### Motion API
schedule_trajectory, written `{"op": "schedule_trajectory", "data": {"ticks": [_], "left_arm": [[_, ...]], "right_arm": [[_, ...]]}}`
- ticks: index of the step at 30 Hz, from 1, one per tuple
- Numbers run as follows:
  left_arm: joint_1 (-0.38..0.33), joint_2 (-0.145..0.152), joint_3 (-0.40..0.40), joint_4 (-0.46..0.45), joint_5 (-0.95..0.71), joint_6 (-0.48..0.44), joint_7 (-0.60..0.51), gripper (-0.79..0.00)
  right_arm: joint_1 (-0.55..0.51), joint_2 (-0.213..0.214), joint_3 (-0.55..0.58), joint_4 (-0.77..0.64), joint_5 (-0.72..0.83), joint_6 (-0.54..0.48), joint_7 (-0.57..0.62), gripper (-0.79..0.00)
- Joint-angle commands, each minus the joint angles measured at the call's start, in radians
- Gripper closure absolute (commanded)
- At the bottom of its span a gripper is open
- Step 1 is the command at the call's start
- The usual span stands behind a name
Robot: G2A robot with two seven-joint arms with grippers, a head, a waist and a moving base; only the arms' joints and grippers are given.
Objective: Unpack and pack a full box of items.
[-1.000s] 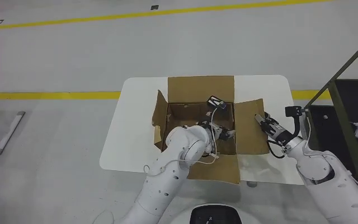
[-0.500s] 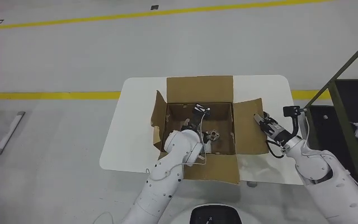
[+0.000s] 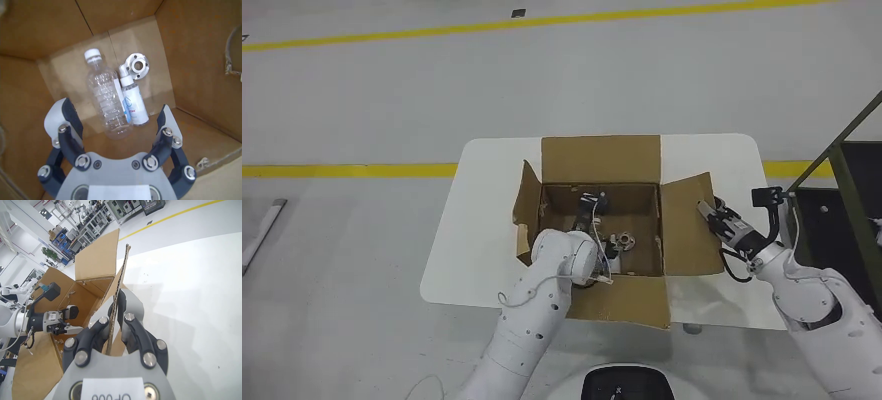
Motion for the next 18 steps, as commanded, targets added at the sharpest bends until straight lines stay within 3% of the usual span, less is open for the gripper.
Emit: {"op": "schedule_trajectory", "data": {"ticks": [1,4,10,18], "left_arm": [[-0.029,-0.008,0.01,0.049,-0.006,0.036,-0.023,-0.785],[-0.068,-0.019,0.012,0.134,-0.035,0.088,-0.031,-0.785],[-0.126,-0.038,0.028,0.258,-0.08,0.095,0.015,-0.785],[-0.169,-0.057,0.062,0.332,-0.069,0.103,0.051,-0.785]], "right_arm": [[-0.004,0.0,0.002,-0.015,-0.003,0.003,0.0,0.0],[-0.012,0.001,0.003,-0.033,-0.007,0.006,0.001,0.0],[-0.022,0.001,0.0,-0.049,-0.014,0.013,-0.004,0.0],[-0.019,-0.001,-0.013,-0.045,-0.02,0.017,-0.006,0.0]]}}
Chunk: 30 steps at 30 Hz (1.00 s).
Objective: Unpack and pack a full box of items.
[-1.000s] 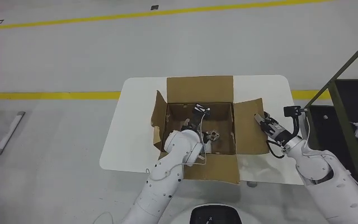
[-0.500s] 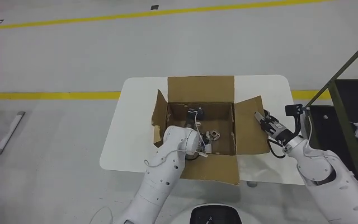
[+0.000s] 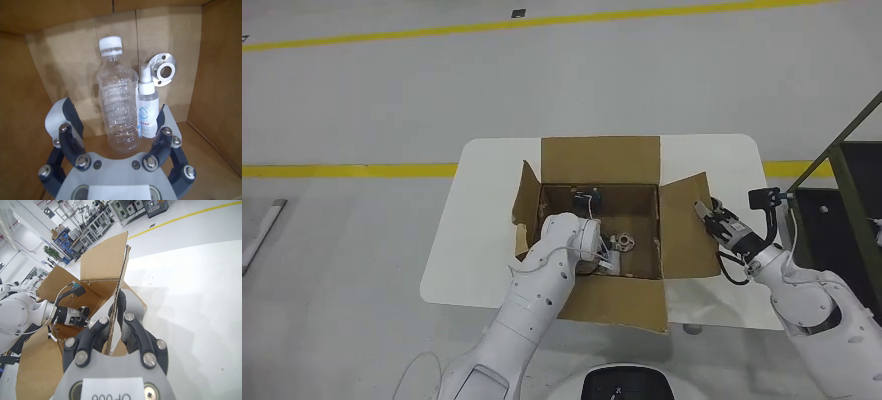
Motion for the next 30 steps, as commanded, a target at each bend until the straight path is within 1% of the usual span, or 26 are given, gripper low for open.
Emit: {"op": "schedule_trajectory", "data": {"ticks": [1,2,3,4,7,9,10,11,12,13,14,16,18,22,24,26,27,28,29,30], "left_arm": [[-0.007,-0.003,0.004,0.01,0.007,0.008,0.007,-0.785],[-0.009,-0.004,0.009,0.014,0.015,0.009,0.011,-0.785],[-0.01,-0.006,0.01,0.018,0.013,0.009,0.011,-0.73],[-0.012,-0.007,0.007,0.022,0.002,0.008,0.008,-0.702],[-0.016,-0.009,0.004,0.047,-0.004,0.004,0.014,-0.69],[-0.02,-0.011,0.002,0.062,-0.012,0.001,0.017,-0.579],[-0.023,-0.012,0.004,0.071,-0.009,-0.002,0.019,-0.557],[-0.025,-0.013,0.005,0.079,-0.009,-0.001,0.022,-0.493],[-0.027,-0.014,0.006,0.089,-0.007,0.0,0.025,-0.446],[-0.031,-0.016,0.007,0.098,-0.007,0.001,0.03,-0.422],[-0.032,-0.017,0.007,0.103,-0.009,0.001,0.032,-0.44],[-0.038,-0.02,0.009,0.12,-0.009,0.004,0.038,-0.542],[-0.042,-0.023,0.01,0.128,-0.012,0.004,0.04,-0.6],[-0.049,-0.03,0.017,0.146,-0.017,0.002,0.044,-0.659],[-0.053,-0.032,0.02,0.156,-0.018,0.002,0.046,-0.65],[-0.057,-0.035,0.021,0.164,-0.02,0.002,0.048,-0.588],[-0.059,-0.036,0.021,0.169,-0.021,0.003,0.049,-0.462],[-0.06,-0.037,0.02,0.173,-0.021,0.003,0.051,-0.354],[-0.063,-0.038,0.02,0.176,-0.022,0.003,0.053,-0.332],[-0.064,-0.038,0.019,0.177,-0.021,0.003,0.054,-0.262]], "right_arm": [[0.003,0.0,-0.003,0.003,-0.001,0.0,-0.001,0.0],[0.004,-0.001,-0.005,0.004,-0.002,0.0,0.001,0.0],[0.005,-0.001,-0.006,0.005,-0.002,0.001,0.002,0.0],[0.006,-0.001,-0.006,0.005,-0.003,-0.001,0.001,0.0],[0.008,-0.001,-0.007,0.007,-0.006,-0.001,0.001,0.0],[0.008,-0.001,-0.007,0.008,-0.005,0.0,0.0,0.0],[0.008,-0.001,-0.007,0.007,-0.005,0.001,0.0,0.0],[0.009,-0.001,-0.007,0.008,-0.007,0.002,0.001,0.0],[0.009,-0.001,-0.007,0.007,-0.007,0.002,0.002,0.0],[0.009,-0.001,-0.006,0.007,-0.007,0.002,0.002,0.0],[0.009,-0.001,-0.006,0.007,-0.007,0.002,0.002,0.0],[0.008,0.0,-0.005,0.007,-0.006,0.001,0.003,0.0],[0.007,0.0,-0.004,0.007,-0.008,0.001,0.004,0.0],[0.007,0.0,-0.003,0.006,-0.008,0.001,0.005,0.0],[0.007,0.0,-0.003,0.006,-0.008,0.001,0.005,0.0],[0.008,0.0,-0.003,0.006,-0.008,0.0,0.007,-0.006],[0.008,0.0,-0.004,0.007,-0.008,0.0,0.007,-0.015],[0.009,0.0,-0.004,0.007,-0.008,0.0,0.007,-0.046],[0.01,0.0,-0.005,0.008,-0.007,0.001,0.007,-0.099],[0.011,0.0,-0.005,0.008,-0.006,0.001,0.008,-0.24]]}}
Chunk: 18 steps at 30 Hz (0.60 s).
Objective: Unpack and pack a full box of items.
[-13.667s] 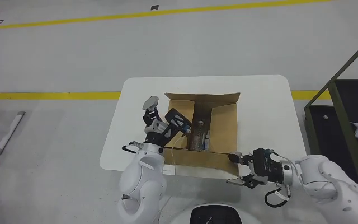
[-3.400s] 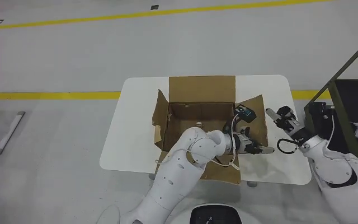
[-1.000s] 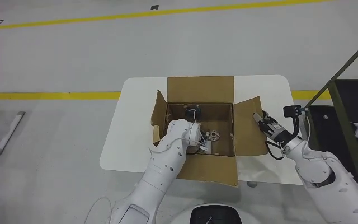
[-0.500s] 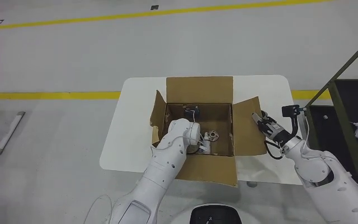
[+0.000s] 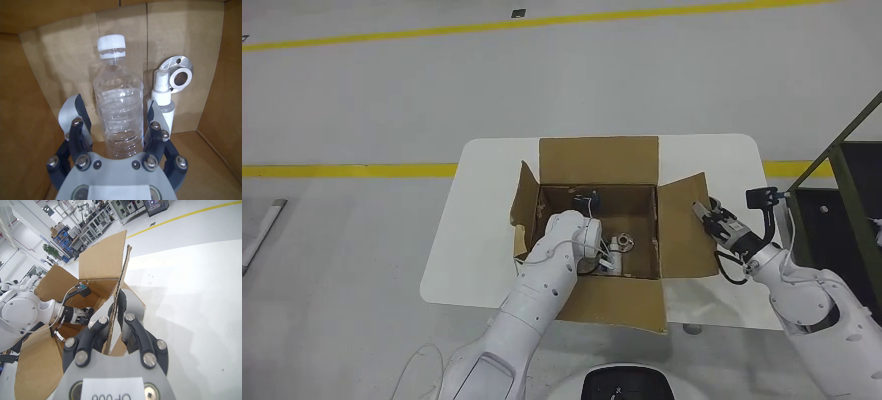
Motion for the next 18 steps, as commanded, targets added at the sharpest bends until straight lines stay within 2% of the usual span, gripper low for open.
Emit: {"op": "schedule_trajectory", "data": {"ticks": [1,2,3,12,18], "left_arm": [[-0.002,-0.001,-0.001,0.0,0.001,0.0,0.003,-0.142],[-0.002,-0.002,-0.003,-0.003,-0.001,-0.001,0.008,0.0],[-0.001,-0.001,-0.005,-0.004,-0.001,-0.003,0.01,0.0],[0.025,0.016,-0.033,-0.067,0.036,-0.029,-0.022,0.0],[0.049,0.022,-0.054,-0.084,0.03,-0.029,-0.033,0.0]], "right_arm": [[0.002,0.0,-0.001,0.001,0.001,0.001,0.002,-0.372],[0.004,0.0,-0.001,0.001,0.003,-0.001,0.002,-0.606],[0.005,0.0,-0.001,0.001,0.002,-0.003,0.003,-0.785],[-0.012,0.009,0.067,-0.022,-0.008,-0.062,-0.037,-0.785],[-0.044,0.012,0.087,-0.059,-0.019,-0.053,-0.041,-0.785]]}}
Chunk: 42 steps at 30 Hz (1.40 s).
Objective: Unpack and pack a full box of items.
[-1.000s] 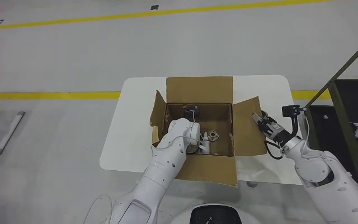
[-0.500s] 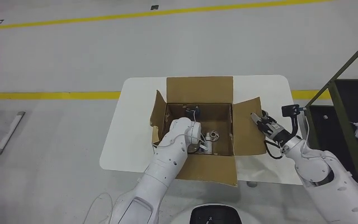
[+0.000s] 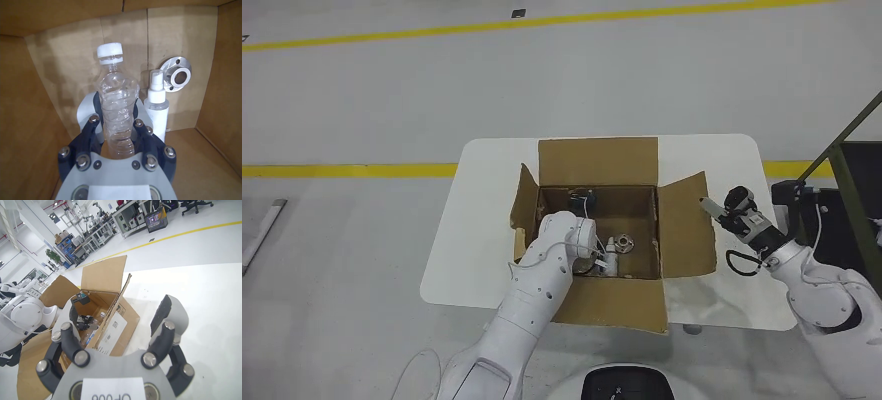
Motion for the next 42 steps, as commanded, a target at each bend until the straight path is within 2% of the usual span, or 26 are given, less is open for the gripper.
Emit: {"op": "schedule_trajectory", "data": {"ticks": [1,2,4,6,7,9,11,15,18,19,20,22,23,24,31,35,38,42], "left_arm": [[0.006,0.001,-0.003,-0.006,0.001,0.001,-0.003,0.0],[0.008,0.002,-0.004,-0.008,0.002,0.0,-0.005,-0.132],[0.009,0.002,-0.006,-0.01,0.005,0.002,-0.01,-0.499],[0.011,0.002,-0.007,-0.013,0.007,0.003,-0.014,-0.551],[0.012,0.002,-0.007,-0.014,0.008,0.004,-0.015,-0.656],[0.013,0.002,-0.007,-0.017,0.01,0.004,-0.016,-0.6],[0.014,0.001,-0.007,-0.017,0.012,0.008,-0.015,-0.653],[0.013,-0.001,-0.003,-0.013,0.015,0.009,-0.015,-0.653],[0.009,-0.004,0.001,-0.002,0.017,0.011,-0.012,-0.566],[0.008,-0.005,0.003,0.004,0.019,0.011,-0.011,-0.502],[0.006,-0.006,0.004,0.009,0.018,0.012,-0.01,-0.348],[0.002,-0.008,0.007,0.018,0.022,0.013,-0.008,-0.179],[0.0,-0.009,0.007,0.022,0.022,0.015,-0.006,-0.04],[-0.002,-0.01,0.009,0.025,0.024,0.016,-0.003,0.0],[-0.01,-0.014,0.006,0.048,0.017,0.013,0.008,0.0],[-0.014,-0.014,0.0,0.019,0.017,0.007,0.009,0.0],[-0.008,-0.008,-0.016,-0.036,0.019,-0.002,-0.004,0.0],[0.023,0.008,-0.052,-0.164,0.029,-0.02,-0.05,0.0]], "right_arm": [[-0.008,0.0,0.001,-0.006,0.001,0.003,-0.001,-0.785],[-0.011,0.0,0.0,-0.007,0.003,0.005,-0.003,-0.785],[-0.016,-0.001,-0.003,-0.01,0.003,0.007,-0.006,-0.785],[-0.019,-0.001,-0.005,-0.013,0.002,0.008,-0.007,-0.785],[-0.021,-0.001,-0.006,-0.015,0.0,0.008,-0.006,-0.785],[-0.022,-0.001,-0.006,-0.022,-0.006,0.006,-0.007,-0.785],[-0.026,0.0,-0.003,-0.033,-0.018,-0.003,-0.014,-0.785],[-0.039,0.001,0.013,-0.063,-0.027,-0.009,-0.033,-0.785],[-0.05,0.002,0.024,-0.08,-0.035,-0.007,-0.042,-0.785],[-0.053,0.003,0.027,-0.084,-0.035,-0.006,-0.042,-0.785],[-0.055,0.003,0.03,-0.09,-0.037,-0.004,-0.045,-0.785],[-0.061,0.004,0.035,-0.103,-0.06,-0.004,-0.05,-0.785],[-0.064,0.004,0.036,-0.107,-0.064,-0.002,-0.051,-0.785],[-0.067,0.004,0.036,-0.11,-0.064,-0.001,-0.052,-0.785],[-0.063,0.003,0.028,-0.104,-0.06,0.009,-0.049,-0.785],[-0.058,0.004,0.022,-0.114,-0.084,0.016,-0.028,-0.785],[-0.06,0.005,0.027,-0.147,-0.137,0.053,-0.03,-0.785],[-0.082,0.01,0.036,-0.238,-0.287,0.141,0.02,-0.785]]}}
